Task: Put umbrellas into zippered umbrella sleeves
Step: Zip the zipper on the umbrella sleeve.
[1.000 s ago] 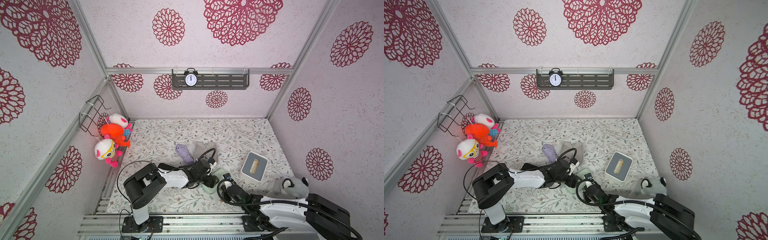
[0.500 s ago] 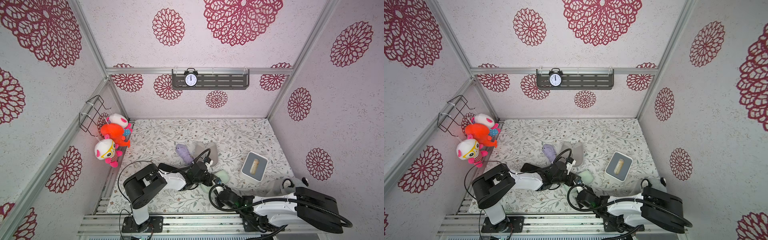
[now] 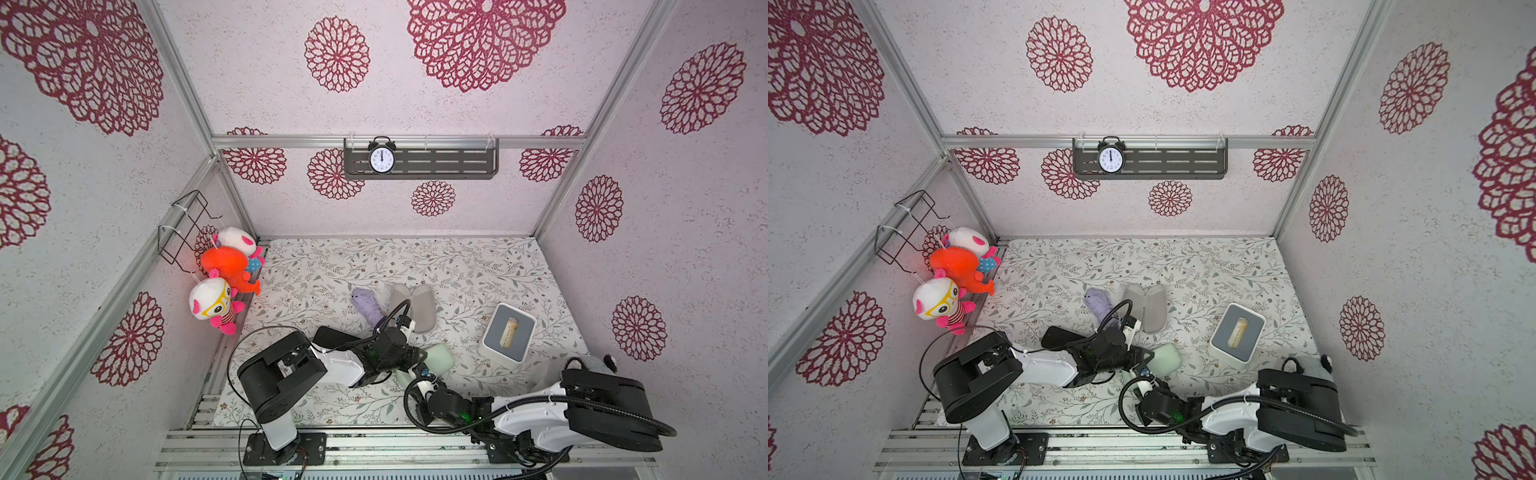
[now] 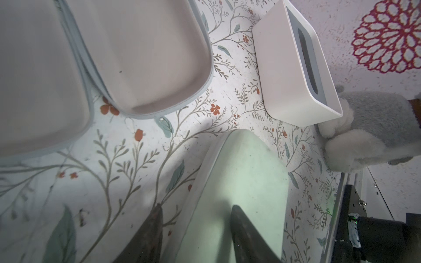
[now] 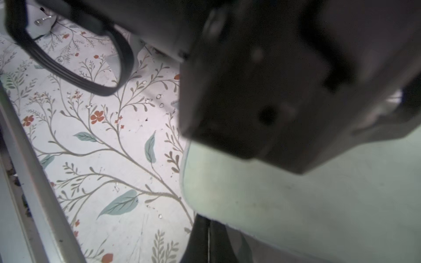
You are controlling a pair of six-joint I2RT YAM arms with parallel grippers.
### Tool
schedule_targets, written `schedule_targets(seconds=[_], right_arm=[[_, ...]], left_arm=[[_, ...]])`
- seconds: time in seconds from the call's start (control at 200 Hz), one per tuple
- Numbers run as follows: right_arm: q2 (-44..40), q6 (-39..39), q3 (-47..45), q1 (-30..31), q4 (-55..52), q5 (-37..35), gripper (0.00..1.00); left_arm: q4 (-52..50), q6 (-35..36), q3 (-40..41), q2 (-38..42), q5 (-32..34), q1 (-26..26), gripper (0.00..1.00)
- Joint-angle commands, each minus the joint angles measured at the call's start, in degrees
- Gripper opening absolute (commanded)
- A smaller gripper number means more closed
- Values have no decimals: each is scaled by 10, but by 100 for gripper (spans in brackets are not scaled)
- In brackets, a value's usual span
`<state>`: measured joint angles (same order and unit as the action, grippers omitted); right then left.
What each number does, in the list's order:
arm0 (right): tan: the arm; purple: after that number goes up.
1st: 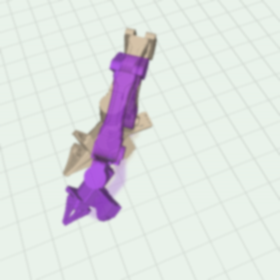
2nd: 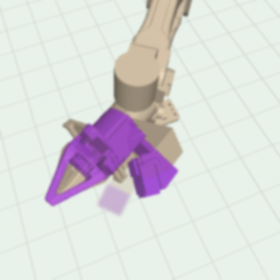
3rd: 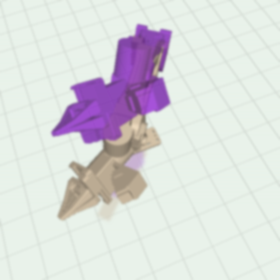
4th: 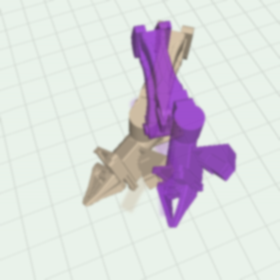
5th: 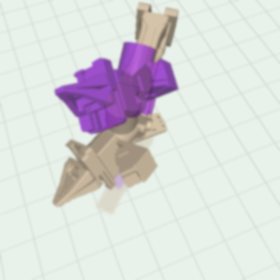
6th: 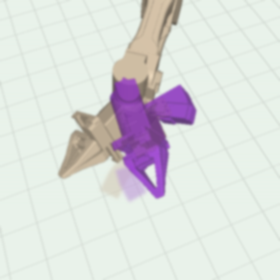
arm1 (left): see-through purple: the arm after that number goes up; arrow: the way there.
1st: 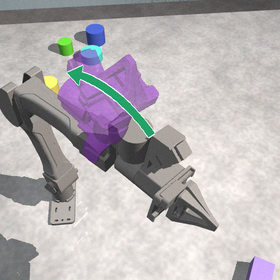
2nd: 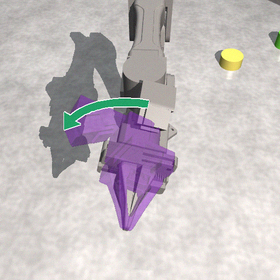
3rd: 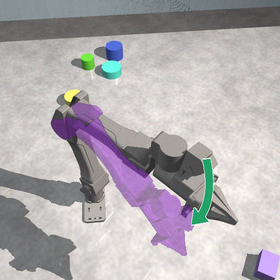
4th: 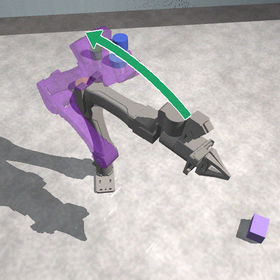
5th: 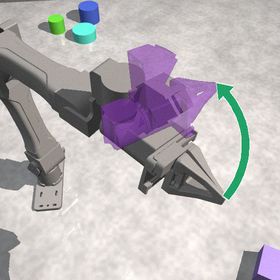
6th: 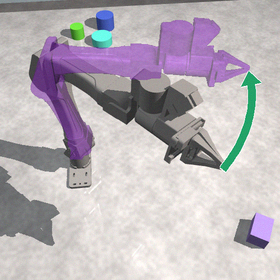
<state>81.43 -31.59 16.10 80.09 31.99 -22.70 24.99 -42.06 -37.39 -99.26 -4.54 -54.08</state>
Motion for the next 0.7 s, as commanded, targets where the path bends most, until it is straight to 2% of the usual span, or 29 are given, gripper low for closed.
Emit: schedule_targets(seconds=[0.0,0.115,0.305,0.42,0.695], right_arm=[[37,3,61,13,109,20,0],[52,-2,74,19,87,8,0],[-3,-34,21,12,30,-21,0],[-42,-42,2,10,-23,-29,0],[-133,-65,-43,-8,-168,-52,0]], left_arm=[[-27,-37,21,8,12,-3,47],[-24,-36,35,23,19,-3,45],[-21,-47,64,58,-2,-4,43],[-11,-50,84,73,-22,-11,54],[-17,-35,90,99,-11,-38,59]])
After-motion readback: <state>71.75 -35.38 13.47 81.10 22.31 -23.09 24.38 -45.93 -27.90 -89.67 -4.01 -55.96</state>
